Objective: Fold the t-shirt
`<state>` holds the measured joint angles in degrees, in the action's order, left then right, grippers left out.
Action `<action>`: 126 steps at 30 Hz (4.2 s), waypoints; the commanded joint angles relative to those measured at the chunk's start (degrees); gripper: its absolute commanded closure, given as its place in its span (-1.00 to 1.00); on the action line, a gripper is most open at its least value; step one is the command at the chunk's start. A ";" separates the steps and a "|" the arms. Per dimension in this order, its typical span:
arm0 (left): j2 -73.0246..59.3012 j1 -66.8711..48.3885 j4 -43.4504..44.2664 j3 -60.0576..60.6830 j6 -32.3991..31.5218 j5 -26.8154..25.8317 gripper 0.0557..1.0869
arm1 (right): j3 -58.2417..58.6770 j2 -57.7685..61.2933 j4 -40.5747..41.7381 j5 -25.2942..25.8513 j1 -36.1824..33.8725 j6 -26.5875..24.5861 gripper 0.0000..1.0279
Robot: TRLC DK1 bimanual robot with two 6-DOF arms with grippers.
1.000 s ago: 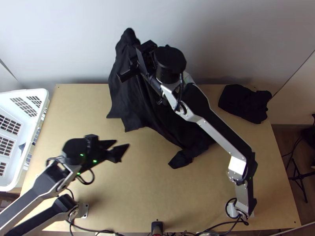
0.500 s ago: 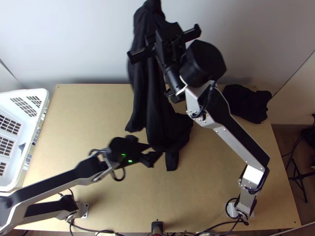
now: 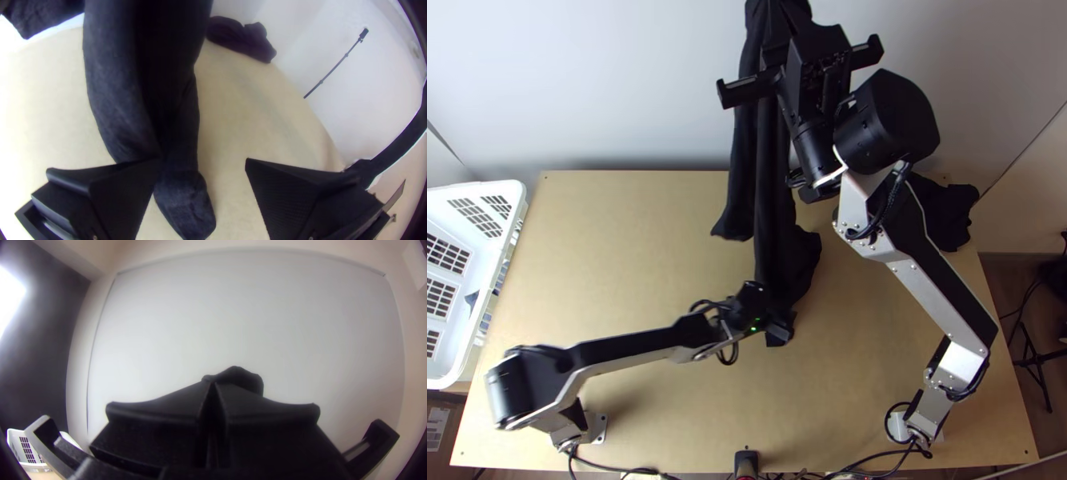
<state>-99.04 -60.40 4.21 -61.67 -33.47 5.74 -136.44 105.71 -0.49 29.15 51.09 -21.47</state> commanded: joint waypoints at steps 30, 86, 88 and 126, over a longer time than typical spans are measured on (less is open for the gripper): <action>14.93 35.44 -18.97 5.33 25.83 0.33 0.93 | 6.45 -5.43 -2.32 0.39 -8.46 3.28 0.95; 11.68 10.30 -1.39 17.20 44.90 11.05 -0.78 | 10.06 -5.60 -10.76 0.39 -7.76 4.69 0.95; 9.84 11.97 -0.78 16.85 44.81 11.05 -0.78 | 9.88 -5.60 -10.76 0.39 -7.76 4.86 0.95; 36.03 36.76 -26.36 -2.40 28.99 -11.27 0.93 | 8.30 -3.23 -11.46 0.39 -8.55 6.45 0.95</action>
<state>-70.61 -32.73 -13.80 -58.22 -0.78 1.43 -127.39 101.34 -12.08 29.54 42.65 -15.22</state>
